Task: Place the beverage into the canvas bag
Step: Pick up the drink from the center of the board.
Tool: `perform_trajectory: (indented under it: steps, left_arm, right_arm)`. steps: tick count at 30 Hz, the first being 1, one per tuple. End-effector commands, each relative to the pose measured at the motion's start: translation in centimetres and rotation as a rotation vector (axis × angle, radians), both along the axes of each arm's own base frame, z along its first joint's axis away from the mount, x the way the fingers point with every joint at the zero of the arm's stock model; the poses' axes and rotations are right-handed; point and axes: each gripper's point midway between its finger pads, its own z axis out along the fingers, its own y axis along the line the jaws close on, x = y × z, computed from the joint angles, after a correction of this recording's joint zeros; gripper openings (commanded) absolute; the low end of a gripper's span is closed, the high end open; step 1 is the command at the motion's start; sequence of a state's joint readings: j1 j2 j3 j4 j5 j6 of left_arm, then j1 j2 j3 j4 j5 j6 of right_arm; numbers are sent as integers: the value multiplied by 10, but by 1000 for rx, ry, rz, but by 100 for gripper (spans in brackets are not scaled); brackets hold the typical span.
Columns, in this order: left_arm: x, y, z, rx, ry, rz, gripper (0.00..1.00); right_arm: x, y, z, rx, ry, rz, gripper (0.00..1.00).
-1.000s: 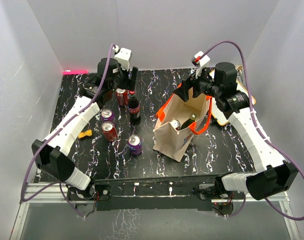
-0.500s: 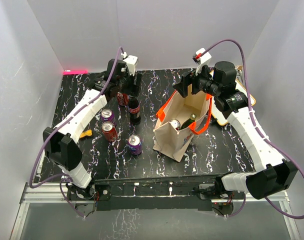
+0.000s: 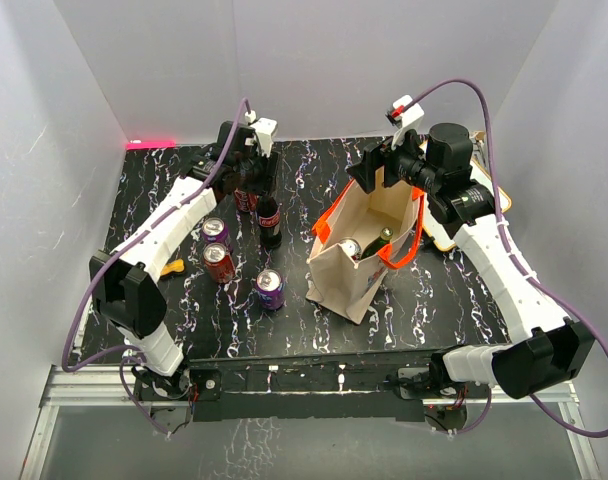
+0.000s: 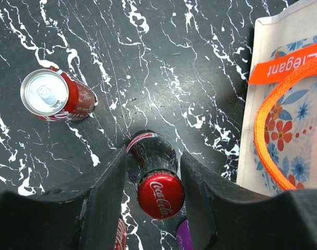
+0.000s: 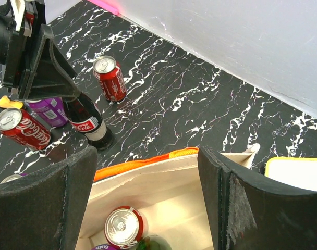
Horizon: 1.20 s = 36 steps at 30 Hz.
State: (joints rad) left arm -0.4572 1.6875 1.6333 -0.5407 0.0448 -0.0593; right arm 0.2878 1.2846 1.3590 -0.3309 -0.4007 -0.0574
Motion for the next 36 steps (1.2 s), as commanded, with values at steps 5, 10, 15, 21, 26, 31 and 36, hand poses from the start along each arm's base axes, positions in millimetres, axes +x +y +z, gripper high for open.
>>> perform_trajectory:
  steps: [5, 10, 15, 21, 26, 31, 36]
  left_arm:
    - [-10, 0, 13, -17, -28, -55, 34]
    - [-11, -4, 20, -11, -79, -130, 20]
    - [-8, -18, 47, -43, -161, -224, 3]
    - [-1, -24, 93, -46, -290, -273, 0]
    - [-1, -31, 125, -87, -362, -307, 0]
    - [-1, -36, 171, -127, -454, -326, 0]
    - [-1, -47, 210, -170, -538, -369, 0]
  right_arm:
    - [3, -2, 21, 17, -91, -21, 80]
    - [9, -2, 22, 9, -93, -27, 80]
    - [16, 4, 28, 21, -93, -6, 80]
    - [30, 5, 42, -7, -131, -14, 80]
    - [40, 5, 44, -6, -124, -32, 80]
    - [52, 1, 47, 1, -141, -79, 82]
    - [67, -8, 47, -21, -129, -150, 84]
